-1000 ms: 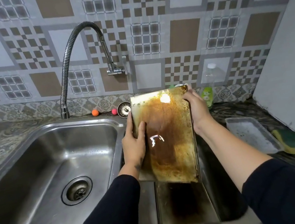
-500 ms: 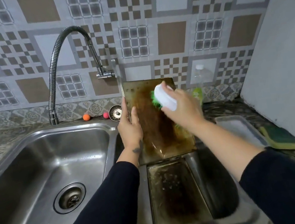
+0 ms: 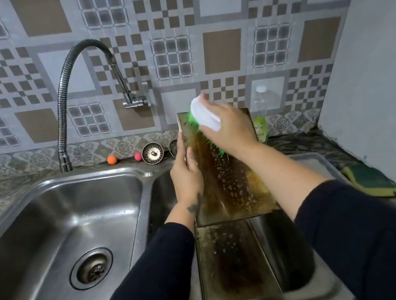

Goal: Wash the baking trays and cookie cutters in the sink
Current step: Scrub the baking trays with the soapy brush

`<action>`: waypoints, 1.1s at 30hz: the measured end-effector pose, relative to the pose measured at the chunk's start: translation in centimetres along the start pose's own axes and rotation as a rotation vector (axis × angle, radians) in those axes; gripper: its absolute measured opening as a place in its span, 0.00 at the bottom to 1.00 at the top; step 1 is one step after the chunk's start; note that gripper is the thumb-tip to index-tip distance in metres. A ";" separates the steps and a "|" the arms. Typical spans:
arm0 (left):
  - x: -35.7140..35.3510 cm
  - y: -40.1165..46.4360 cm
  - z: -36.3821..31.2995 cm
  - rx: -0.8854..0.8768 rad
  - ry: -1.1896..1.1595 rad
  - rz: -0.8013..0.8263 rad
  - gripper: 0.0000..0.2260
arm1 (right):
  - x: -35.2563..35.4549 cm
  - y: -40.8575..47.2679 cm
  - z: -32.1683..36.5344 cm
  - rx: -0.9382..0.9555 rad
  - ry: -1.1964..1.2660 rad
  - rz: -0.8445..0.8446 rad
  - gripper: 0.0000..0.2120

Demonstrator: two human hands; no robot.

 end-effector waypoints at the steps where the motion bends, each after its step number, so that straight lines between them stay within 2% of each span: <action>1: 0.5 0.2 0.3 0.018 -0.015 -0.015 0.20 | -1.2 -1.3 0.5 0.012 0.015 0.046 0.33; 5: 3.8 0.4 1.1 0.088 -0.013 -0.173 0.20 | -7.3 -10.3 0.9 0.119 0.244 0.146 0.35; 8: 4.5 -0.2 0.6 0.091 0.032 -0.216 0.20 | -8.0 -12.3 -0.5 0.153 0.345 0.121 0.35; 13: 0.4 -2.4 -0.4 0.040 0.133 -0.073 0.22 | -3.7 -4.6 -1.9 -0.096 0.260 -0.008 0.34; 17: -2.3 -3.7 -1.5 -0.049 0.532 0.013 0.26 | -1.2 -1.8 -1.6 -0.222 0.384 0.028 0.44; 20: -3.5 -4.6 -1.5 -0.098 0.734 0.032 0.24 | -0.8 -2.0 -2.0 -0.322 0.416 0.056 0.49; 24: -4.8 -6.3 -0.8 -0.166 0.857 0.013 0.25 | -1.9 -3.4 -2.9 -0.428 0.363 0.014 0.43; 27: -5.4 -7.0 -1.0 -0.189 0.901 0.055 0.28 | -1.9 -4.0 -3.2 -0.429 0.275 -0.047 0.37; 30: -4.2 -6.5 -1.8 -0.120 0.870 0.087 0.25 | -0.8 -3.9 -3.3 -0.400 0.251 -0.081 0.33; 33: -0.6 -4.7 -2.1 -0.057 0.767 -0.001 0.22 | 0.9 -3.3 -2.6 -0.338 0.285 -0.131 0.32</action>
Point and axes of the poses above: each hand's wrist, its own y-axis towards the middle knuckle, its own x-axis out of the back of the hand, z = x × y, the point moved 4 cm from there along y, towards the middle knuckle, and after that the axes turned 14 degrees about z, right-handed, at the moved point
